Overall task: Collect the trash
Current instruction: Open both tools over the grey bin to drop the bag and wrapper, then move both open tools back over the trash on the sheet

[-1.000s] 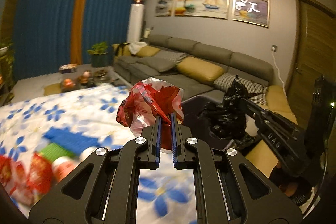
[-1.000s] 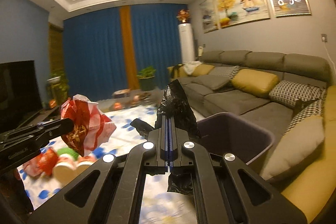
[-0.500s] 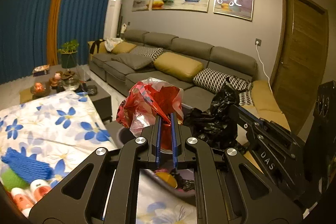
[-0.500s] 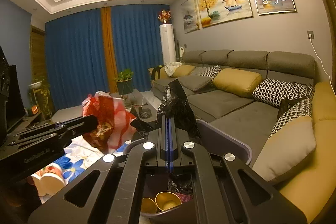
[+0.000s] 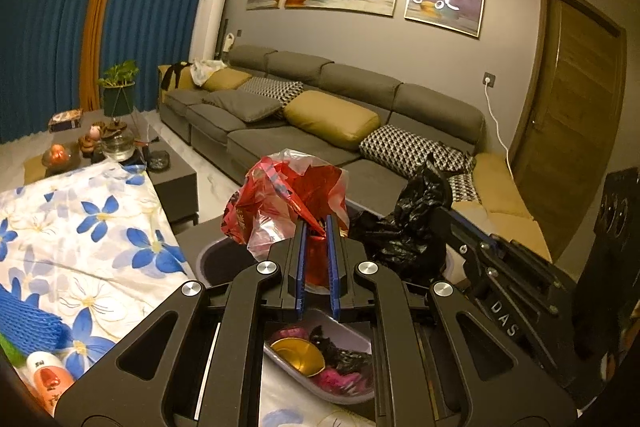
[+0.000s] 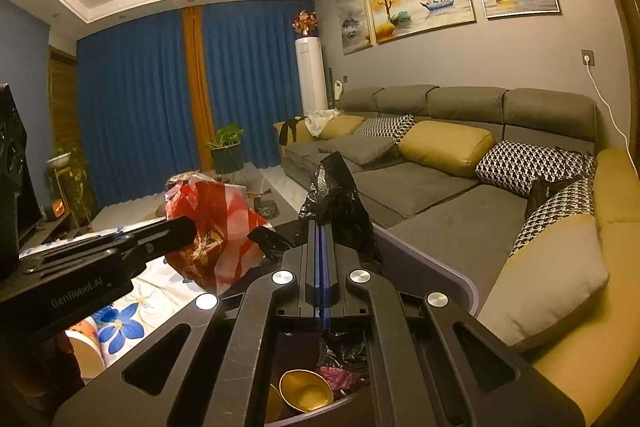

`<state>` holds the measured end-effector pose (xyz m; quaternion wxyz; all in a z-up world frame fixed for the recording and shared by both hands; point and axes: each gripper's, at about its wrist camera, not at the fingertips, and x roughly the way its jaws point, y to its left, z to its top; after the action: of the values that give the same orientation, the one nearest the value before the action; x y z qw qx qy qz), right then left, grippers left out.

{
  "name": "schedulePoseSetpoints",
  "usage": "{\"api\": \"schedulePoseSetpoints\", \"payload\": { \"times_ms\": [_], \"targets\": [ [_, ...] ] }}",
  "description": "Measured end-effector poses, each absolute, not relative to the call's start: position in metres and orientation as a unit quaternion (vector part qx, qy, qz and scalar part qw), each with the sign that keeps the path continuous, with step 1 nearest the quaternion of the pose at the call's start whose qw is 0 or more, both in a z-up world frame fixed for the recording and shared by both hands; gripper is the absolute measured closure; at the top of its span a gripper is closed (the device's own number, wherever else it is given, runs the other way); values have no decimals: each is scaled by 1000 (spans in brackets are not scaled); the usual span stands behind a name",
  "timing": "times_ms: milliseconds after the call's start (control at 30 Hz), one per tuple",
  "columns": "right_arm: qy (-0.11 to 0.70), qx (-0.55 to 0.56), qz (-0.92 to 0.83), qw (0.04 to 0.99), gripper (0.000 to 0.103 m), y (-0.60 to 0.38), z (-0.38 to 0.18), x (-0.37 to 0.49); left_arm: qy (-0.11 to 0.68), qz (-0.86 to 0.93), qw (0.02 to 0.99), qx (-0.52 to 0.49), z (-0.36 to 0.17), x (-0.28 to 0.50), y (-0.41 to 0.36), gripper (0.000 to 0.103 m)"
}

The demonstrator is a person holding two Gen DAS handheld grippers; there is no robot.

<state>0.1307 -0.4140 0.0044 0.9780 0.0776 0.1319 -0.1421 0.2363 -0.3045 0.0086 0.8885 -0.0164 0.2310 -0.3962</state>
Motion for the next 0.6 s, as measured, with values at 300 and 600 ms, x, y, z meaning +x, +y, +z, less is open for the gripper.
{"api": "schedulePoseSetpoints", "payload": {
  "times_ms": [300, 600],
  "targets": [
    [144, 77, -141, 977, 100, -417, 2, 137, 238, -418, 876, -35, 4, 248, -303, 55],
    [118, 94, -145, 978, 48, -413, 10, 109, 213, -344, 913, -54, 9, 233, -258, 14]
  ]
}}
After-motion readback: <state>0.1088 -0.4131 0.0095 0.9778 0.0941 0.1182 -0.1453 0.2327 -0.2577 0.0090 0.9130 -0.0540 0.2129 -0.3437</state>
